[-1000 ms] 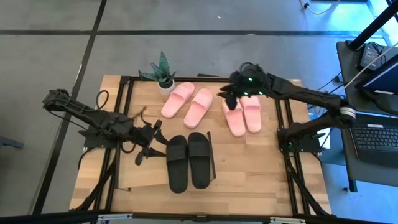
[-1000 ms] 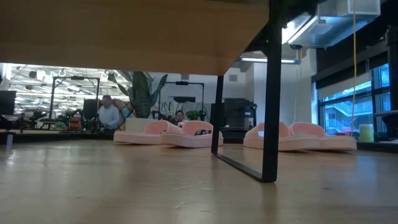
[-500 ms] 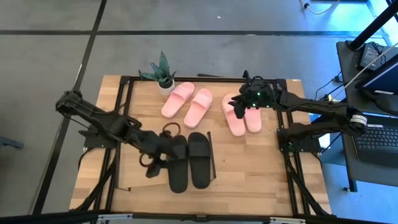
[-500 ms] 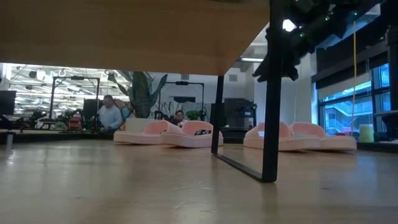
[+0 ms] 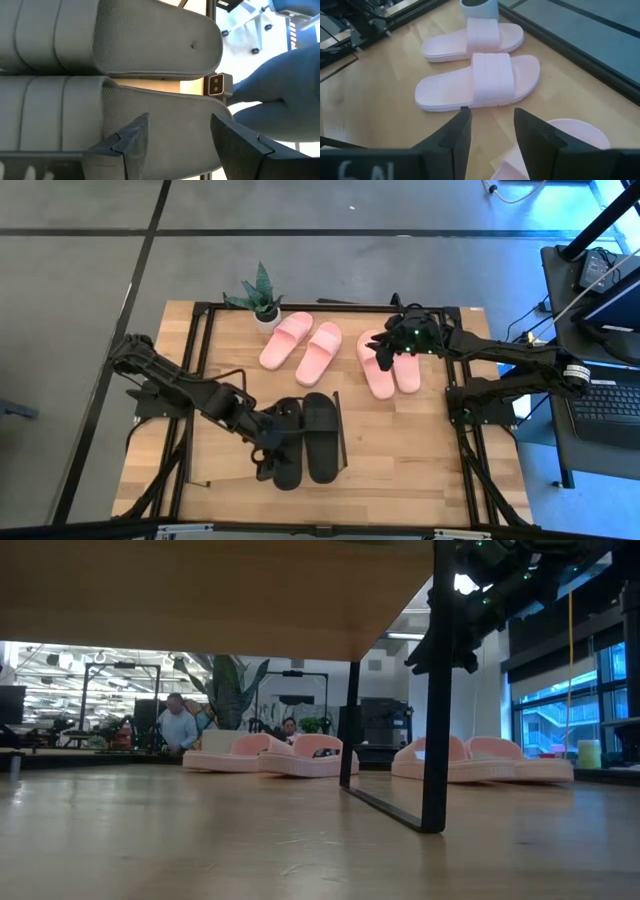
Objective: Pick and place slides into the shelf
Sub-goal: Put the black slide on the shelf, then adjust the shelf
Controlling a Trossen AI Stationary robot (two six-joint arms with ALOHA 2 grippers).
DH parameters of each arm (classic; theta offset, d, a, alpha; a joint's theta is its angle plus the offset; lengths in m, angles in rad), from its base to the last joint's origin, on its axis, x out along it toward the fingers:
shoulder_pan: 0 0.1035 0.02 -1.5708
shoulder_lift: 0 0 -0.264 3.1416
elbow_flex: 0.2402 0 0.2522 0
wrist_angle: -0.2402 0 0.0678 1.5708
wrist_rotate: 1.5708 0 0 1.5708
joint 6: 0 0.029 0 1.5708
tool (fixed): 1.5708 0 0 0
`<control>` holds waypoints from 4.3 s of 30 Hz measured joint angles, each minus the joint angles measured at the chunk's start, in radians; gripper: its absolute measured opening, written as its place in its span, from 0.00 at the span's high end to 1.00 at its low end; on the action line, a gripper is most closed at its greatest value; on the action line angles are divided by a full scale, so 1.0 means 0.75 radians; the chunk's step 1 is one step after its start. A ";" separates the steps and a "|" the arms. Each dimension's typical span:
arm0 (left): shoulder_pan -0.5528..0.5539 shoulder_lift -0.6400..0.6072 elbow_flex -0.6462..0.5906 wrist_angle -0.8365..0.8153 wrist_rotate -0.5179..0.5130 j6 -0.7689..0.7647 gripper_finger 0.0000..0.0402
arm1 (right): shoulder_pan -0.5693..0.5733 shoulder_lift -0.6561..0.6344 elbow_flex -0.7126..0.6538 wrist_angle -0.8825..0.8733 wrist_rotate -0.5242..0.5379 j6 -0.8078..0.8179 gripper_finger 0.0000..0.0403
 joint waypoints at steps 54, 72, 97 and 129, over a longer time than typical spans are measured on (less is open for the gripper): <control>0.037 -0.285 0.013 0.200 -0.313 0.315 0.50 | 0.000 -0.011 0.002 -0.022 0.000 -0.144 0.63; 0.492 -0.613 -0.136 0.180 -0.035 0.659 0.50 | -0.016 -0.047 0.119 -0.410 0.224 -0.273 0.63; -0.129 -0.499 -0.302 0.251 0.015 -0.220 0.50 | -0.106 -0.047 0.119 -0.216 0.297 -0.284 0.63; -0.557 -0.110 -0.302 0.068 0.005 -1.084 0.50 | -0.131 0.080 0.118 -0.203 0.315 -0.101 0.63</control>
